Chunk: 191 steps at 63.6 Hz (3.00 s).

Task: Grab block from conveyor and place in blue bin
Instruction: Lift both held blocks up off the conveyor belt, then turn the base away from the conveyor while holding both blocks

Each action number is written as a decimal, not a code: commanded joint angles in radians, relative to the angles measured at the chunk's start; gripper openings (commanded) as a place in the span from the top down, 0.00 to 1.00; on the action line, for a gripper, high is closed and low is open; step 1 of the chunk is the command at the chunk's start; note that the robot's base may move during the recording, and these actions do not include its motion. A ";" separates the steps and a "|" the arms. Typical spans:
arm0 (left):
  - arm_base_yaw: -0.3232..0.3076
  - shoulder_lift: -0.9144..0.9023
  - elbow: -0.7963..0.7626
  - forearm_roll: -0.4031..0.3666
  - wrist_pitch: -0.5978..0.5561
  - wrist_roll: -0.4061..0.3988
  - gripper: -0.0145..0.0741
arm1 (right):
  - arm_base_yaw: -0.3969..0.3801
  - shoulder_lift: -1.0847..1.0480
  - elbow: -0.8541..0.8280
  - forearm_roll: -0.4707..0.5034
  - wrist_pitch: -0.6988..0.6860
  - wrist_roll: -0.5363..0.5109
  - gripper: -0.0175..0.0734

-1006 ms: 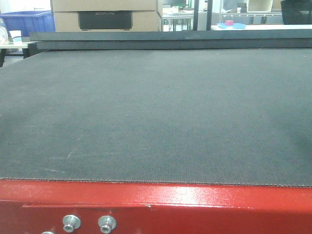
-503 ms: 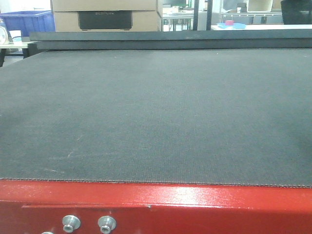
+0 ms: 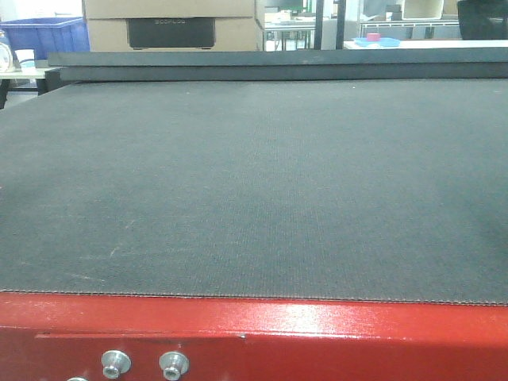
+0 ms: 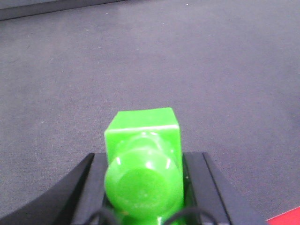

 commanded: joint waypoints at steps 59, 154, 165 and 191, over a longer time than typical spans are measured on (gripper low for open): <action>-0.006 -0.007 0.001 -0.001 -0.024 -0.012 0.96 | -0.007 -0.003 -0.008 0.002 -0.014 0.001 0.99; -0.006 -0.007 0.001 -0.001 -0.024 -0.012 0.96 | -0.007 -0.003 -0.008 0.002 -0.014 0.001 0.99; -0.006 -0.007 0.001 -0.001 -0.024 -0.012 0.96 | -0.007 -0.003 -0.008 0.002 -0.014 0.001 0.99; -0.006 -0.007 0.001 -0.001 -0.024 -0.012 0.96 | -0.007 -0.003 -0.008 0.002 -0.014 0.001 0.99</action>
